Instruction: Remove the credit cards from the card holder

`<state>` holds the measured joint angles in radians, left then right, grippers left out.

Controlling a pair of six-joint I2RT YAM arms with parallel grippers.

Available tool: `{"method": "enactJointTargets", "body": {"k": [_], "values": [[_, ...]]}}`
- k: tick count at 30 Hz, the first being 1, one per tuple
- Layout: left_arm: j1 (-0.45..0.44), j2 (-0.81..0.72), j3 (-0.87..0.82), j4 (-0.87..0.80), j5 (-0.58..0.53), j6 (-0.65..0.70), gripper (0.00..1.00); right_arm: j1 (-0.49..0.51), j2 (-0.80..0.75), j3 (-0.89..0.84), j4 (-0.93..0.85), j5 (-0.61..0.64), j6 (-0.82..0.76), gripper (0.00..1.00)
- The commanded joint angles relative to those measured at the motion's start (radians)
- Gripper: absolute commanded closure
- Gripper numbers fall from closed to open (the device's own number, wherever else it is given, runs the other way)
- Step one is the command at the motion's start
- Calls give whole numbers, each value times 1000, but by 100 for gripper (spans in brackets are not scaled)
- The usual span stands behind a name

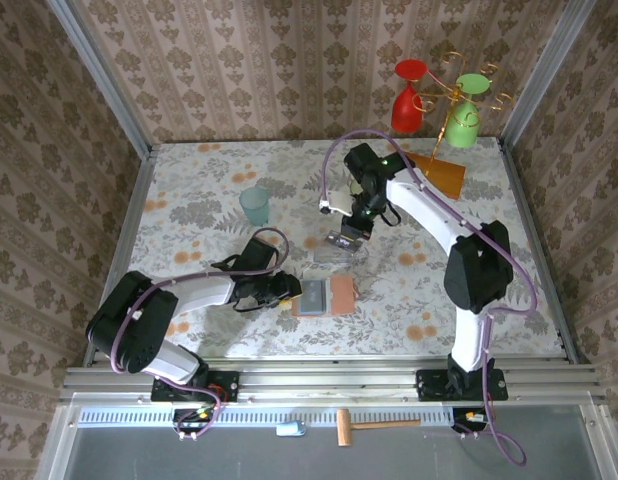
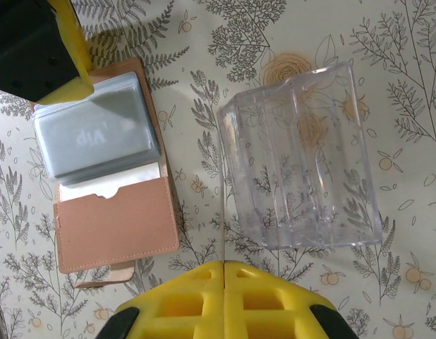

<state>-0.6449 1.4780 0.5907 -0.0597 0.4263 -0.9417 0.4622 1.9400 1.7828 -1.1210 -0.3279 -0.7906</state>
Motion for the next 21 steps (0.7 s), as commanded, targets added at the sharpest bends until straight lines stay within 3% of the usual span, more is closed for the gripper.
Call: {"method": "enactJointTargets", "body": {"k": [1,21], "values": [[17,-17,19,-31,-17,-2,65,9,56,85,-104,0,-54,100],[114,-164,-17,-137,-29,20,65,13,371,498,-339,98,-162,100]]}}
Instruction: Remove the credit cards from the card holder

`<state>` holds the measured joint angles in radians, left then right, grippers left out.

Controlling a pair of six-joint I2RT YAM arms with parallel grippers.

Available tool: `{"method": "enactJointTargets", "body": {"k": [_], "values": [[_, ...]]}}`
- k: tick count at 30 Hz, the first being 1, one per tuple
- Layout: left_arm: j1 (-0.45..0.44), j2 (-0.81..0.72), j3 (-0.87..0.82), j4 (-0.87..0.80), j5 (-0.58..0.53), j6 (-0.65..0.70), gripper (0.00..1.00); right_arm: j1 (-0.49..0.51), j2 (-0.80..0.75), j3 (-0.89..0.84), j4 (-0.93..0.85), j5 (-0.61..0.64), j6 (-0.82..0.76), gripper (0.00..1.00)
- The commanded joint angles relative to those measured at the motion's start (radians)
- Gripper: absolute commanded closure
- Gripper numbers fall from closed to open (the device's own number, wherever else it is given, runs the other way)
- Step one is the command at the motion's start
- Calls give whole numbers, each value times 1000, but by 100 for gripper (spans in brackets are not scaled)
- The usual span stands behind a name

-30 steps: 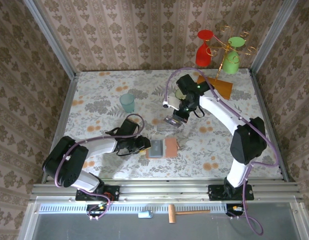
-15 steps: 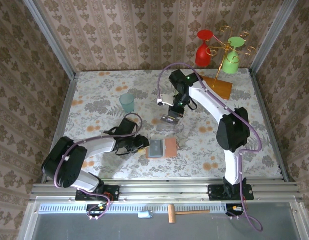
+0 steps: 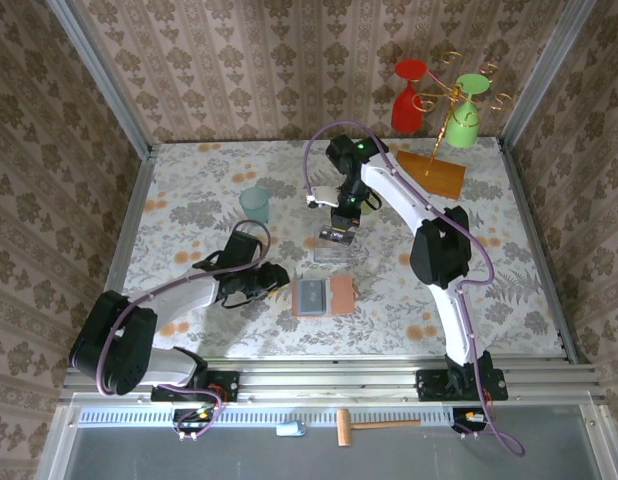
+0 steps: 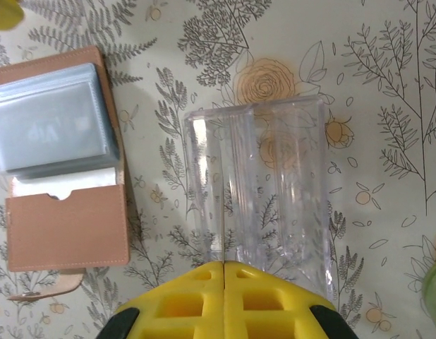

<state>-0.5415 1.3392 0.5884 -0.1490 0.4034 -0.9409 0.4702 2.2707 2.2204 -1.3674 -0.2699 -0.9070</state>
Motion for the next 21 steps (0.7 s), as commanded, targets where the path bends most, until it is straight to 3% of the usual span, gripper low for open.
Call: {"method": "enactJointTargets", "body": {"k": [1,21], "values": [[12,-29,-16,-52,-6,19,65,5,55,81,-106,36,-50,100],[26,-90,-50,-79,-28,-3,65,28,184,149,-161,-28,-69,100]]}}
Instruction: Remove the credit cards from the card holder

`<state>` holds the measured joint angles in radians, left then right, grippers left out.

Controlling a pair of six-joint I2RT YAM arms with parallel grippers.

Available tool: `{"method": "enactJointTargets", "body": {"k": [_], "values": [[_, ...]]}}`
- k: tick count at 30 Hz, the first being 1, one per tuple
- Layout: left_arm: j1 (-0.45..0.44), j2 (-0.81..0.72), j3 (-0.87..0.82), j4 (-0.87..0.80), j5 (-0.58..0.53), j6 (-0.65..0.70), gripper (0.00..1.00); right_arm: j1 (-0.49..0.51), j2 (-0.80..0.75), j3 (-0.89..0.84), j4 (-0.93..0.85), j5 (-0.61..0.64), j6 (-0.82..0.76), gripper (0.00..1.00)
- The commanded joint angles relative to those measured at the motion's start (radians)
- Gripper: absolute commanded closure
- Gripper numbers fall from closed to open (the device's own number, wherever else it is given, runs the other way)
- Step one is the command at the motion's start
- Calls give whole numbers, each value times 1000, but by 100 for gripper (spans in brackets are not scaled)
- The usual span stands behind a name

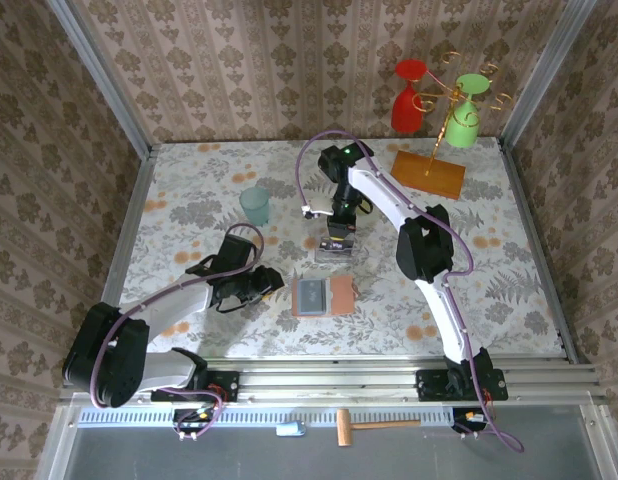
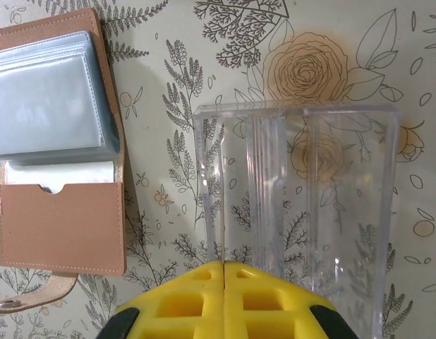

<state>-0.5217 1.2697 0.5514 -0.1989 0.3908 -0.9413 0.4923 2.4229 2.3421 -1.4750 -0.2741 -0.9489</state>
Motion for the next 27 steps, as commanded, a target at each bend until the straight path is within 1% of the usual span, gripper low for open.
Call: {"method": "enactJointTargets", "body": {"k": [1,15,17,19,20,22,24,27], "values": [[6,-23,-13,-30,-17,-3,65,10,39,30,-57,-26,-27,100],[11,-40,-21,-40,-26,-7,65,24,99,39,-64,-30,-28,100],[11,-38,-21,-40,-26,-6,65,23,99,43,-65,-27,-25,97],[12,-38,-20,-39,-26,-6,65,23,94,52,-69,-27,-21,92],[12,-38,-19,-39,-24,-5,65,22,91,59,-71,-29,-20,89],[12,-35,-16,-39,-23,-4,65,22,81,78,-71,-31,-10,80],[12,-28,-12,-37,-17,-1,65,22,75,107,-79,-27,0,75],[12,-15,3,-42,-8,8,65,22,67,170,-99,-28,16,70]]}}
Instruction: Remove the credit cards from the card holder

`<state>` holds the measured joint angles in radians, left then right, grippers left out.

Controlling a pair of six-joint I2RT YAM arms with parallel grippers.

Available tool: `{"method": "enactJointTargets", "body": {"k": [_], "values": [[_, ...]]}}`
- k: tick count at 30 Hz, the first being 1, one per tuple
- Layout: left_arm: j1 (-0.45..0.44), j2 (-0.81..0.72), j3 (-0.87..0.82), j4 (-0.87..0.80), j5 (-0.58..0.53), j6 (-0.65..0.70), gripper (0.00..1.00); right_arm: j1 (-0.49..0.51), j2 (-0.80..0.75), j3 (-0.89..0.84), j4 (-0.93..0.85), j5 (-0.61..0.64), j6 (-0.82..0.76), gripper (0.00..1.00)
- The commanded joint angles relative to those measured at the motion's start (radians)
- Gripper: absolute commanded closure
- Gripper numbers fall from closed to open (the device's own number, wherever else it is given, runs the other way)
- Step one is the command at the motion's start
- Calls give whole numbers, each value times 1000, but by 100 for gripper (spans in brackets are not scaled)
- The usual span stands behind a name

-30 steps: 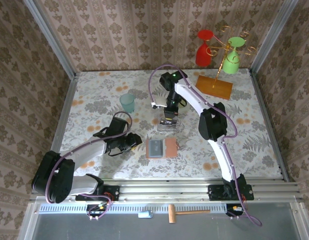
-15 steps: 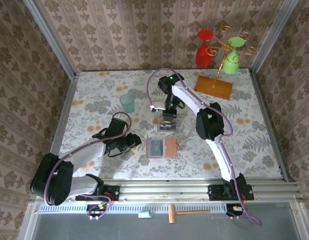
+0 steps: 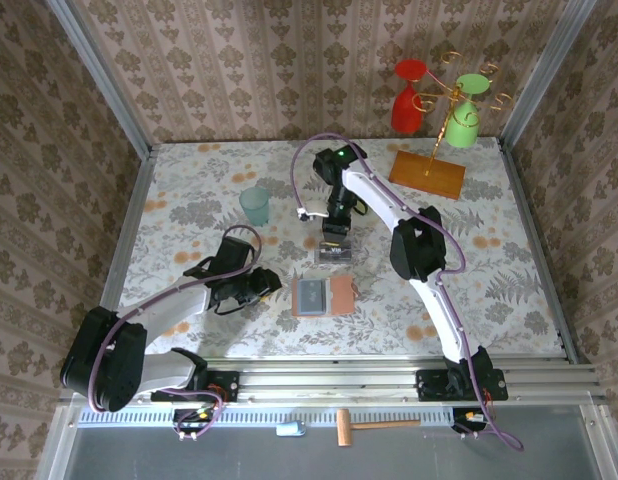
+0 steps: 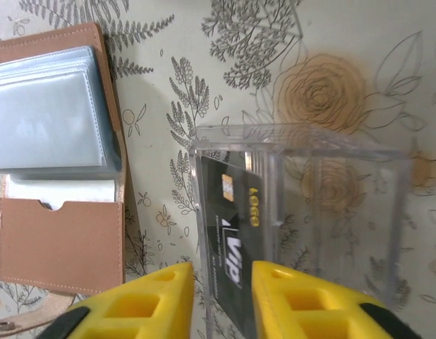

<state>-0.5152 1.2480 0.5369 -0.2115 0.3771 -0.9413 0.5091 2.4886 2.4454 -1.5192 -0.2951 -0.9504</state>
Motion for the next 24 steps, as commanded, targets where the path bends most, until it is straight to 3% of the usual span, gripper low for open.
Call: {"method": "enactJointTargets", "body": {"k": [1,11,24], "values": [[6,10,22,-34,6,11,65,5,-5,81,-57,-8,23,69],[3,23,56,-27,9,22,65,6,-132,-3,7,-13,153,67],[-54,114,105,72,19,10,65,10,-507,-595,610,15,723,66]]}}
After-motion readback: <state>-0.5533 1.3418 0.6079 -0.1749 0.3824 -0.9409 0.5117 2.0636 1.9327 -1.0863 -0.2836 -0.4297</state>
